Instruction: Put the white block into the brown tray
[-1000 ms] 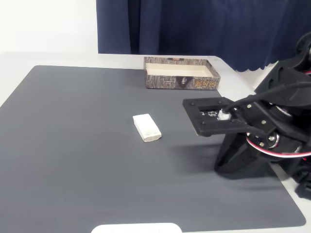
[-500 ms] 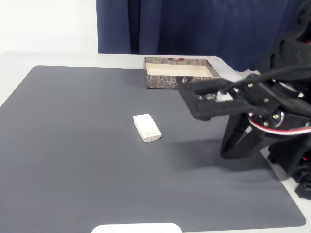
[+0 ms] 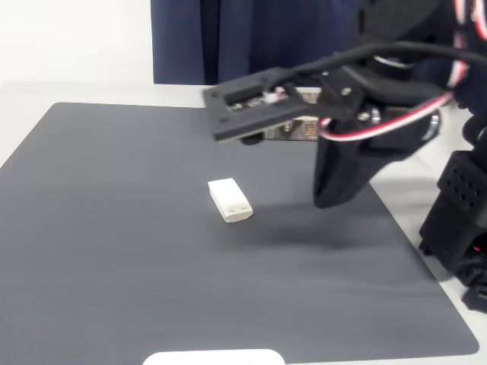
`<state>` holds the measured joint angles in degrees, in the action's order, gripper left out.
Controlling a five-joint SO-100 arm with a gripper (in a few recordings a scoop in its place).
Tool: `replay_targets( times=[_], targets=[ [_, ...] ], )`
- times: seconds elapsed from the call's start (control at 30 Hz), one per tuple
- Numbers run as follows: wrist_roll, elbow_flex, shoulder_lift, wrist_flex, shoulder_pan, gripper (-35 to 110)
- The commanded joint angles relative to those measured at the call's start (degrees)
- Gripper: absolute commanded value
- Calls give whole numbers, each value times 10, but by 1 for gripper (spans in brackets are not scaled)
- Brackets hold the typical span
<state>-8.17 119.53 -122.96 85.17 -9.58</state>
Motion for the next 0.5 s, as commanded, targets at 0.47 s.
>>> replay_targets(
  times=[0.47],
  targets=[
    [-13, -170, 199, -25, -131, 0]
  ],
)
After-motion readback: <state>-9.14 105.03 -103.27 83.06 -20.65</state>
